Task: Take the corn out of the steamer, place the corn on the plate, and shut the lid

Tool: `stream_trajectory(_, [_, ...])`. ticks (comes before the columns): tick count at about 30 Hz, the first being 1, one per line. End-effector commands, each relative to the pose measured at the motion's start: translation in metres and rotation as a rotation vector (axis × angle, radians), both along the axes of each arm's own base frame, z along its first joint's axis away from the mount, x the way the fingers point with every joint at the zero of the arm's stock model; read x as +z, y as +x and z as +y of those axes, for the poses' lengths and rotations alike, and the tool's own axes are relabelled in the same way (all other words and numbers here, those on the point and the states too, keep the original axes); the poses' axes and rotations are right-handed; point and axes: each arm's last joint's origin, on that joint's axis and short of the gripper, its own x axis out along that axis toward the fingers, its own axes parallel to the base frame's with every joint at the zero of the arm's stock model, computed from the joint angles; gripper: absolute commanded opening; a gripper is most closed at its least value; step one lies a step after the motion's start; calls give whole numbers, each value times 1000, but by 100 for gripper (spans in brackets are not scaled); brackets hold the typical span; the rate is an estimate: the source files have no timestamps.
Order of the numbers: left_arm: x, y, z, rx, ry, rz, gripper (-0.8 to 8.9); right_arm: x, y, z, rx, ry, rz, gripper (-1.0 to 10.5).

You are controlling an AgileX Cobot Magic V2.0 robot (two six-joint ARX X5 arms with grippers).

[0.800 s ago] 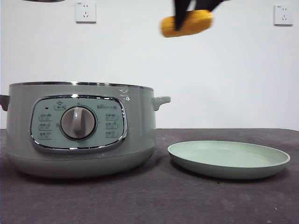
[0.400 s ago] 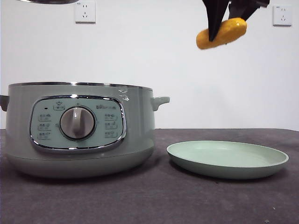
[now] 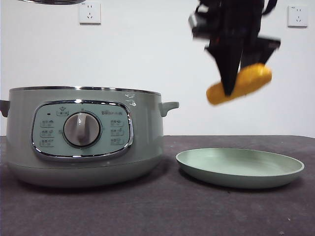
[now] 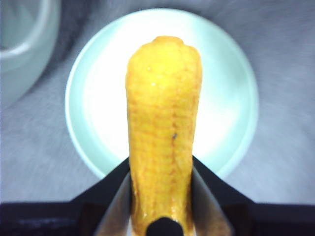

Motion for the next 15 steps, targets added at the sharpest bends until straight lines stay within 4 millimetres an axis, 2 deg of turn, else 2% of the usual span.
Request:
stream_trajectory(1, [10, -3, 1, 2, -34, -75, -9, -20, -6, 1, -12, 4, -6, -17])
stream_trajectory(11, [5, 7, -4, -8, -21, -43, -9, -88, -16, 1, -12, 65, -107, -17])
stream_trajectory(15, [4, 11, -7, -49, -24, -26, -9, -106, -19, 0, -14, 80, -132, -17])
